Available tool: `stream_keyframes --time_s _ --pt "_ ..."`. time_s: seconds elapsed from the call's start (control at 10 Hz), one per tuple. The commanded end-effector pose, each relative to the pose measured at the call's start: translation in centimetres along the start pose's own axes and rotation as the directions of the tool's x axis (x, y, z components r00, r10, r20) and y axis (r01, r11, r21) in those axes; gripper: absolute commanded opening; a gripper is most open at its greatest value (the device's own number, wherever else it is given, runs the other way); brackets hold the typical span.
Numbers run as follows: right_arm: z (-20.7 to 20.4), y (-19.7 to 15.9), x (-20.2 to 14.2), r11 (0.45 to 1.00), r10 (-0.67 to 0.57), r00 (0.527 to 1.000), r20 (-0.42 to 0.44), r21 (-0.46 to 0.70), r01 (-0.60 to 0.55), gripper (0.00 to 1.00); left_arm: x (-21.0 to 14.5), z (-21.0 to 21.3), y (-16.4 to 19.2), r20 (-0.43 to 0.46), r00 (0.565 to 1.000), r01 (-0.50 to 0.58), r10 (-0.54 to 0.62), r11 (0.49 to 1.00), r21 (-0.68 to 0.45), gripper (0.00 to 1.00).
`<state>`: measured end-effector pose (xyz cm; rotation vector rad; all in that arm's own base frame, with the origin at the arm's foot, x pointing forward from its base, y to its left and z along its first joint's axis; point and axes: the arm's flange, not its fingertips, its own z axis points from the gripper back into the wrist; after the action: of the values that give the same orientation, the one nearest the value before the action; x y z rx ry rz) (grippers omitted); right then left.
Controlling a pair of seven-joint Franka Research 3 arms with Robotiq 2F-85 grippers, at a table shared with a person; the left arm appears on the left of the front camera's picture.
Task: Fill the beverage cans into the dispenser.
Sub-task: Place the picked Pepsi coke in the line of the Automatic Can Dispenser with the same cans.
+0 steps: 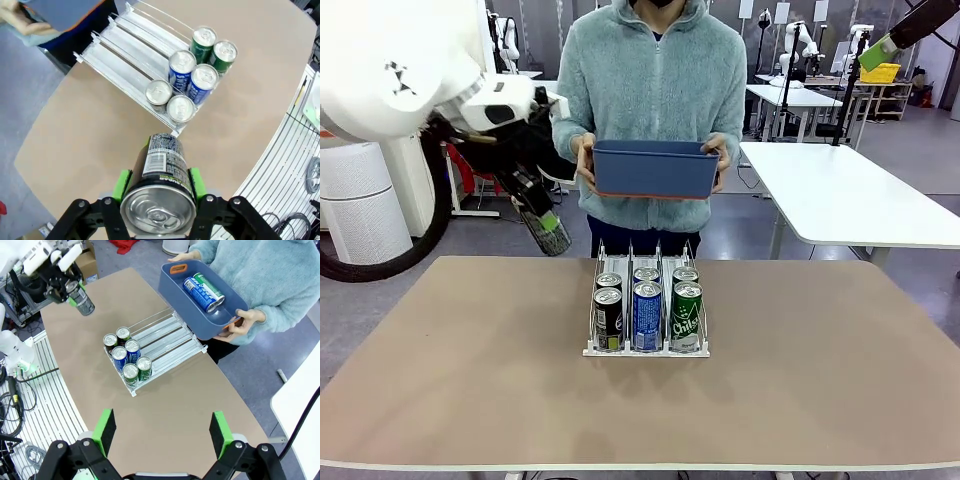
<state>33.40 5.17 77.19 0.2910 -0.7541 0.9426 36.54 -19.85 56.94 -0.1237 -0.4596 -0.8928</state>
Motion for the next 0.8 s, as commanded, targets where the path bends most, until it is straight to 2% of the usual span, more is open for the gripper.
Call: stream_keyframes --time_s 0.0,0.3,0.5,0.6,0.7 --pt "-0.1 -0.1 0.0 1.0 -0.001 1.0 0.005 -0.007 0.001 1.0 -0.4 -0.3 -2.6 -0.045 0.997 0.061 -0.059 0.996 0.059 0.58" --pt "-0.1 -0.1 0.0 1.0 -0.001 1.0 0.005 -0.007 0.001 1.0 -0.4 -1.1 -5.6 -0.03 0.997 0.075 -0.074 0.997 0.012 0.58" --pt "-0.1 -0.1 0.0 1.0 -0.001 1.0 0.005 -0.007 0.001 1.0 -0.3 -0.3 -5.7 0.015 0.997 0.077 -0.076 0.994 -0.079 0.58" --pt "-0.1 -0.1 0.0 1.0 -0.001 1.0 0.005 -0.007 0.001 1.0 0.1 -1.2 -5.8 -0.043 0.994 0.105 -0.104 0.994 0.006 0.58" --pt "-0.1 -0.1 0.0 1.0 -0.001 1.0 0.005 -0.007 0.001 1.0 0.1 -1.2 -5.8 -0.043 0.994 0.105 -0.104 0.994 0.006 0.58"
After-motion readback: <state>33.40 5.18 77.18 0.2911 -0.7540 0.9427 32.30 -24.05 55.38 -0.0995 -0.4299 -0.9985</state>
